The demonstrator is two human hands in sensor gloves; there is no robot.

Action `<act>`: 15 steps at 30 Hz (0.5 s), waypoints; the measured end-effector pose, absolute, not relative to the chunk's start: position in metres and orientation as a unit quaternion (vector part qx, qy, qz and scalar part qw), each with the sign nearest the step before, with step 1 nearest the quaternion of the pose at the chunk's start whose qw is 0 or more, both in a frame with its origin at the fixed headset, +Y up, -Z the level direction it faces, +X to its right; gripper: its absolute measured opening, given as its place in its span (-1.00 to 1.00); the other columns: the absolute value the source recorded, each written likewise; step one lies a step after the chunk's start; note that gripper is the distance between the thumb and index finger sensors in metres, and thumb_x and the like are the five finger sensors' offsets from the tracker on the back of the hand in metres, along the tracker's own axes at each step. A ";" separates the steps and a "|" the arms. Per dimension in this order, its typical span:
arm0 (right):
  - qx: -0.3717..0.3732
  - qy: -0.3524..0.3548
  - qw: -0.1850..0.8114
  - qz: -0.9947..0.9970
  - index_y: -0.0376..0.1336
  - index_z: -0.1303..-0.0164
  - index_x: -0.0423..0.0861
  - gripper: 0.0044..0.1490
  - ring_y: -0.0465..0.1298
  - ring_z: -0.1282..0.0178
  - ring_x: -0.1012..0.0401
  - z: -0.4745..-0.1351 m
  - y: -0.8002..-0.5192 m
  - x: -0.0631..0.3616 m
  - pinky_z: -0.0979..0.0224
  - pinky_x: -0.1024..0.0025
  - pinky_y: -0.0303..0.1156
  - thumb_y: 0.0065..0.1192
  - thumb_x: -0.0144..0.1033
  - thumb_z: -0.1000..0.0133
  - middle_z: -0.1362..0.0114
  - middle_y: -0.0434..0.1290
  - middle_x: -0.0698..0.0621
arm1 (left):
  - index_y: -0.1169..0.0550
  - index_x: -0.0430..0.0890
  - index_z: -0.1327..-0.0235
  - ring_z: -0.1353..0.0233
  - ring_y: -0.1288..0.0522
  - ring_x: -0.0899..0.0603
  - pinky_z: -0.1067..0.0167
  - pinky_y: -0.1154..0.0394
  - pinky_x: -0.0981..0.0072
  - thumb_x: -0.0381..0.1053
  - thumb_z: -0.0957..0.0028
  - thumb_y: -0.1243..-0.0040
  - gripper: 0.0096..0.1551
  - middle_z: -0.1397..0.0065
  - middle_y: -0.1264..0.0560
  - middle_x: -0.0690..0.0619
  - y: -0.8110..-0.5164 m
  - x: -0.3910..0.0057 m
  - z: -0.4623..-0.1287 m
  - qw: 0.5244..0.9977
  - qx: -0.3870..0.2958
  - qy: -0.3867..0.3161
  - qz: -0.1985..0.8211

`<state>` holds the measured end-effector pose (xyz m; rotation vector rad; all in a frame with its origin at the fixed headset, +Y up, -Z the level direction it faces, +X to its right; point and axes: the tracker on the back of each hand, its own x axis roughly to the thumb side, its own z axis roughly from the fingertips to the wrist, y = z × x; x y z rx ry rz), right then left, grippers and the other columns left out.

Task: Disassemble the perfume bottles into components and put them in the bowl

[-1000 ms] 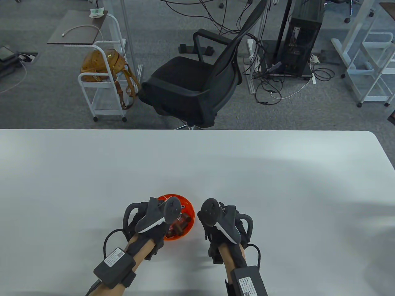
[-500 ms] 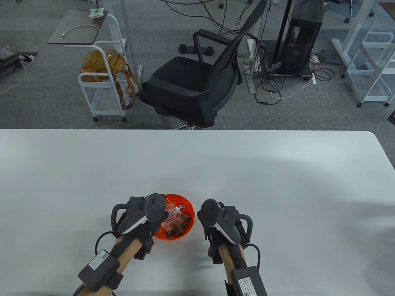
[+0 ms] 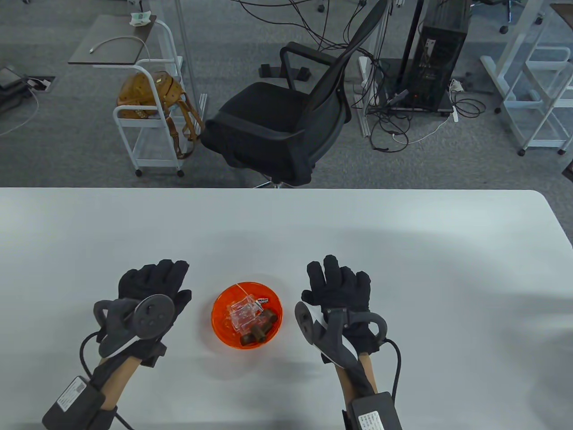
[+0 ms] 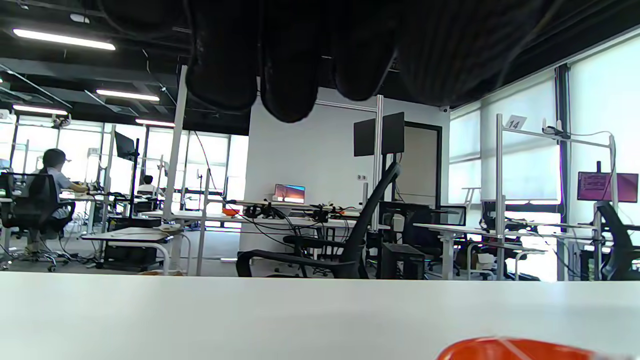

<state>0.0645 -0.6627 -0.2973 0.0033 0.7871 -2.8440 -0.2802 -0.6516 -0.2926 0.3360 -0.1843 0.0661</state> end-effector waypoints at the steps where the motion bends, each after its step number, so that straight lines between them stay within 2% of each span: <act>1: 0.003 0.269 0.102 -0.958 0.11 -0.43 0.27 -0.14 0.44 -0.55 0.11 -0.297 -0.664 0.066 -0.59 -0.20 0.23 0.18 0.22 0.14 -0.64 0.21 0.14 | -0.50 0.07 -0.49 -0.50 -0.50 -0.35 -0.46 -0.21 -0.37 0.23 0.08 -0.26 -0.22 -0.57 -0.51 -0.13 -0.654 -0.284 -0.291 0.981 0.167 -0.090 0.031; 7: 0.012 0.269 0.179 -0.946 0.06 -0.44 0.30 -0.12 0.37 -0.62 0.09 -0.303 -0.682 0.079 -0.61 -0.23 0.18 0.16 0.24 0.14 -0.67 0.14 0.18 | -0.46 0.11 -0.53 -0.57 -0.43 -0.39 -0.49 -0.16 -0.41 0.25 0.09 -0.25 -0.19 -0.63 -0.44 -0.11 -0.673 -0.308 -0.284 0.981 0.174 -0.073 0.044; 15: 0.012 0.242 0.201 -0.949 0.06 -0.44 0.29 -0.11 0.35 -0.63 0.06 -0.306 -0.698 0.089 -0.61 -0.25 0.16 0.16 0.24 0.15 -0.67 0.14 0.17 | -0.43 0.13 -0.55 -0.59 -0.41 -0.40 -0.50 -0.13 -0.44 0.28 0.09 -0.24 -0.17 -0.66 -0.42 -0.09 -0.690 -0.314 -0.287 0.989 0.133 -0.063 0.029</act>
